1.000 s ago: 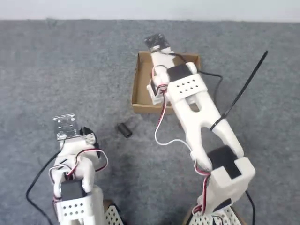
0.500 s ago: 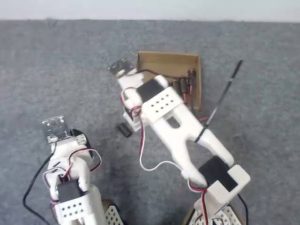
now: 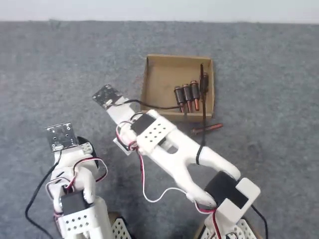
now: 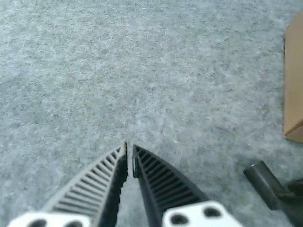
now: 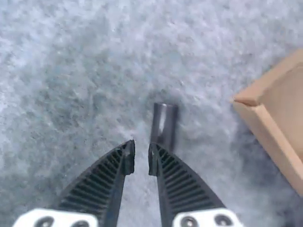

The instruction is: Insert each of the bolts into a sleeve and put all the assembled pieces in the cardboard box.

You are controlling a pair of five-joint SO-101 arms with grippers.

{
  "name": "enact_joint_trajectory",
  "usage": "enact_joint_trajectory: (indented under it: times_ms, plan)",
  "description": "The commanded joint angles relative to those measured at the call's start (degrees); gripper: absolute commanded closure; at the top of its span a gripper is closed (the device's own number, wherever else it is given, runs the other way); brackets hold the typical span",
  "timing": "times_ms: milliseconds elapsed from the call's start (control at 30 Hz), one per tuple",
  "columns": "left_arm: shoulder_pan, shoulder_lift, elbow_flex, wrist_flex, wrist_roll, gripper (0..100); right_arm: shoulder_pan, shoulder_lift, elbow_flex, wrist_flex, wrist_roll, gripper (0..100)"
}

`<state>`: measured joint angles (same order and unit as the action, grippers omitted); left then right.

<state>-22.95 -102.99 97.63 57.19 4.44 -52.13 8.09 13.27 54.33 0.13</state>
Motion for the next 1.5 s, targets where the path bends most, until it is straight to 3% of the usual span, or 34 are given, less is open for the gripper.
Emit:
enact_joint_trajectory:
  times_ms: [0,133,300,567,1300,1467]
  plan:
    - [0.18,-1.32,-1.01,-1.76,-0.53,99,-0.48,-3.65,-0.35,-2.77,0.7,96.6]
    - [0.18,-1.32,-1.01,-1.58,-0.53,99,-0.4,-3.56,0.7,-3.38,0.7,95.6]
    - [0.18,-1.32,-1.01,-1.76,-0.53,99,-0.4,-2.95,0.7,-3.47,0.7,86.8]
    - [1.32,-1.32,-1.01,-1.67,-0.53,99,-0.4,4.35,0.44,-11.47,0.79,89.7]
    - [1.93,-1.32,-1.01,-1.58,-0.62,99,1.19,10.07,-2.2,-11.47,0.88,89.7]
    - [1.93,-1.32,-1.01,-1.58,-0.62,99,1.27,11.91,-3.69,-10.07,6.24,90.0]
